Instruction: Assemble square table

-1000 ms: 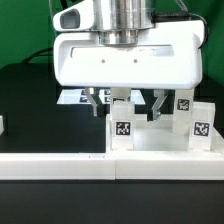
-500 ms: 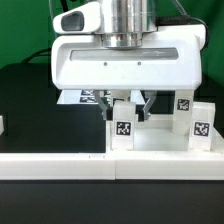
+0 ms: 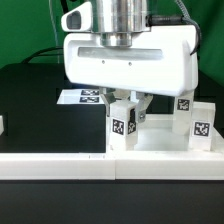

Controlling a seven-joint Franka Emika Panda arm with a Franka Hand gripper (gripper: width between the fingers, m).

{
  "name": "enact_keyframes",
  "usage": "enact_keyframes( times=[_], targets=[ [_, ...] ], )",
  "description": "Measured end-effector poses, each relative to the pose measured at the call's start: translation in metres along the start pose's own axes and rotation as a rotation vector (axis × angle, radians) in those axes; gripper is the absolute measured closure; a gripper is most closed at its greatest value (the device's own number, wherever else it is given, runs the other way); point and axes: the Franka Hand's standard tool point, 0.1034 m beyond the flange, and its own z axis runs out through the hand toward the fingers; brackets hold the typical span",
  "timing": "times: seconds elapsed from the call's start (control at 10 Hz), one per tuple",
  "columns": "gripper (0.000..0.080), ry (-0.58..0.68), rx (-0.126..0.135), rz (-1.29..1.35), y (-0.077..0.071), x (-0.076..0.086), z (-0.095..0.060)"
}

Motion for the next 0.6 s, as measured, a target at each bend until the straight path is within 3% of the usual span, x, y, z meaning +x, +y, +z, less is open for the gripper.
enact_keyframes(
  times=[0.2,0.3,0.6],
  targets=[
    [0.0509,-0.028,0.031,0.388,0.0007,-0.0006,0.0017],
    [0.0509,-0.038,0.046,0.427,0.0011,-0.0001,0.0018],
    [0.0509,-0.044,0.045,0.581,0.0006,-0.0005,0.0017]
  ],
)
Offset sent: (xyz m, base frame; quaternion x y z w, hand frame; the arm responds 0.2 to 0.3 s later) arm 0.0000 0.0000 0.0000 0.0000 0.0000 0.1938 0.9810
